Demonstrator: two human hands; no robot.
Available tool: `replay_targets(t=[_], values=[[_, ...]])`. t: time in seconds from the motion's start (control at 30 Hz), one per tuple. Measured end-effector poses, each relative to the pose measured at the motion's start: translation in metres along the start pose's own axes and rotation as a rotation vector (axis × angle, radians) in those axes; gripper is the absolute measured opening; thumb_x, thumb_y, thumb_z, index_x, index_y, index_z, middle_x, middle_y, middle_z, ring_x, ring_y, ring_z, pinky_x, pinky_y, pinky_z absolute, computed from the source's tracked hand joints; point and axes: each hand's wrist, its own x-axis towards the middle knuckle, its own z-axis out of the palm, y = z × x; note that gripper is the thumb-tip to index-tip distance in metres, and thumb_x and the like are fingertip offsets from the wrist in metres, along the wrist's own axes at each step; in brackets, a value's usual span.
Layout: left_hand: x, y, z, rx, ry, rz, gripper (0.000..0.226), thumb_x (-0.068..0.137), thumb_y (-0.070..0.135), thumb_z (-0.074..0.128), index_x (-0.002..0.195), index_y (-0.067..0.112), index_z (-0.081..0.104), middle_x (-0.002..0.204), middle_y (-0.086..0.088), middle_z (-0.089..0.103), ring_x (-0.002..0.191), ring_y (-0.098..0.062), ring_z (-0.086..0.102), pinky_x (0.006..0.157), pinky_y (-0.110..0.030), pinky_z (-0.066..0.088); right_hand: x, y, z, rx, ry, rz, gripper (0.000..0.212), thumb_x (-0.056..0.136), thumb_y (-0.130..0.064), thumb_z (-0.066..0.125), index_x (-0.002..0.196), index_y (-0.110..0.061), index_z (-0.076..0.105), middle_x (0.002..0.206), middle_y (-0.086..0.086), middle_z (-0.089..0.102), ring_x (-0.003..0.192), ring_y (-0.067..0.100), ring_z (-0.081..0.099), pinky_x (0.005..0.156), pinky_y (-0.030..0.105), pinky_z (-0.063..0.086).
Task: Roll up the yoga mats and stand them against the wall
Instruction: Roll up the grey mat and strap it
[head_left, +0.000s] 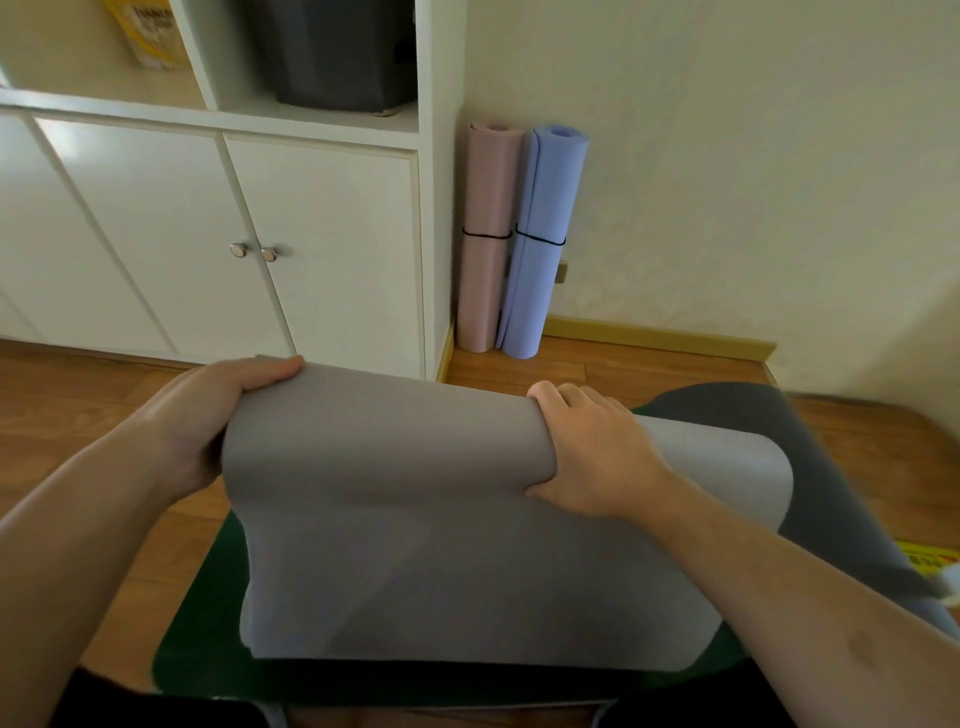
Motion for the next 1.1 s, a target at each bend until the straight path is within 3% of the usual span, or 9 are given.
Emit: replay_targets(t=[0.07, 0.17, 0.33, 0.4, 0.5, 0.67, 0.9, 1.03, 1.1], values=[[0.010, 0.000, -0.006, 0.214, 0.083, 0.106, 0.030, 0.094, 0.042, 0.072, 0.111, 0.018, 0.076, 0.112, -0.007, 0.078, 0.104, -0.028, 0.070, 0.098, -0.049, 0.052, 0.001, -0.006, -0.004, -0.031, 0.014, -0.011, 0.086, 0.070, -0.066, 0.084, 0.131, -0.029, 0.036, 0.123, -0.003, 0.059, 0.112, 0.022, 0.058, 0.093, 0.041, 0.049], [0.008, 0.005, -0.006, 0.953, 0.237, 0.478, 0.044, 0.091, 0.056, 0.067, 0.129, 0.035, 0.060, 0.136, 0.005, 0.059, 0.121, -0.022, 0.057, 0.102, -0.049, 0.049, 0.001, -0.018, -0.002, -0.092, 0.003, -0.031, 0.081, 0.070, -0.064, 0.084, 0.123, -0.027, 0.036, 0.114, -0.002, 0.059, 0.104, 0.024, 0.060, 0.081, 0.041, 0.048], [-0.020, -0.031, 0.074, 1.596, -0.103, 0.784, 0.112, 0.063, 0.087, 0.070, 0.152, 0.031, 0.032, 0.149, 0.004, 0.043, 0.136, -0.023, 0.044, 0.119, -0.043, 0.035, 0.004, -0.047, 0.010, -0.135, -0.001, -0.099, 0.088, 0.070, -0.058, 0.085, 0.133, -0.019, 0.039, 0.117, 0.005, 0.060, 0.106, 0.028, 0.061, 0.083, 0.043, 0.051], [-0.013, -0.058, 0.104, 1.743, -0.077, 0.785, 0.110, 0.063, 0.083, 0.073, 0.146, 0.023, 0.035, 0.141, -0.002, 0.049, 0.127, -0.028, 0.050, 0.114, -0.048, 0.037, 0.002, -0.054, 0.017, -0.161, 0.033, -0.120, 0.087, 0.068, -0.057, 0.085, 0.133, -0.017, 0.042, 0.117, 0.006, 0.062, 0.106, 0.029, 0.061, 0.083, 0.044, 0.051], [0.002, -0.072, 0.111, 1.702, -0.043, 0.815, 0.086, 0.072, 0.074, 0.070, 0.136, 0.024, 0.041, 0.132, 0.000, 0.056, 0.118, -0.027, 0.057, 0.104, -0.046, 0.043, -0.003, -0.057, 0.018, -0.131, 0.002, -0.120, 0.089, 0.071, -0.064, 0.081, 0.135, -0.019, 0.041, 0.121, 0.006, 0.060, 0.109, 0.029, 0.060, 0.088, 0.043, 0.050], [0.014, -0.063, 0.096, 1.672, -0.144, 0.839, 0.084, 0.067, 0.076, 0.068, 0.133, 0.029, 0.045, 0.125, 0.007, 0.060, 0.112, -0.021, 0.061, 0.099, -0.043, 0.048, -0.008, -0.033, -0.013, 0.257, -0.301, -0.003, 0.120, 0.064, -0.077, 0.086, 0.157, -0.031, 0.027, 0.149, -0.006, 0.043, 0.138, 0.019, 0.042, 0.114, 0.043, 0.043], [0.013, -0.035, 0.073, 1.543, -0.245, 0.659, 0.076, 0.055, 0.079, 0.073, 0.118, 0.040, 0.054, 0.105, 0.017, 0.065, 0.094, -0.010, 0.062, 0.085, -0.034, 0.053, -0.020, -0.021, -0.025, -0.124, -0.304, -0.015, 0.139, 0.061, -0.070, 0.091, 0.163, -0.027, 0.008, 0.152, -0.001, 0.043, 0.139, 0.026, 0.045, 0.116, 0.044, 0.040], [0.012, -0.027, 0.064, 1.468, -0.334, 0.533, 0.075, 0.054, 0.079, 0.078, 0.117, 0.046, 0.053, 0.100, 0.022, 0.063, 0.089, -0.003, 0.058, 0.077, -0.026, 0.051, -0.020, -0.023, -0.008, -0.145, -0.169, -0.081, 0.108, 0.068, -0.065, 0.083, 0.151, -0.028, 0.025, 0.137, -0.001, 0.053, 0.125, 0.026, 0.053, 0.107, 0.045, 0.045], [0.011, -0.030, 0.064, 1.484, -0.322, 0.567, 0.081, 0.056, 0.083, 0.073, 0.124, 0.046, 0.050, 0.110, 0.021, 0.060, 0.098, -0.004, 0.057, 0.088, -0.030, 0.052, -0.015, -0.022, -0.003, -0.121, -0.153, -0.080, 0.091, 0.068, -0.061, 0.081, 0.139, -0.028, 0.034, 0.122, -0.002, 0.058, 0.113, 0.025, 0.058, 0.096, 0.045, 0.048]])
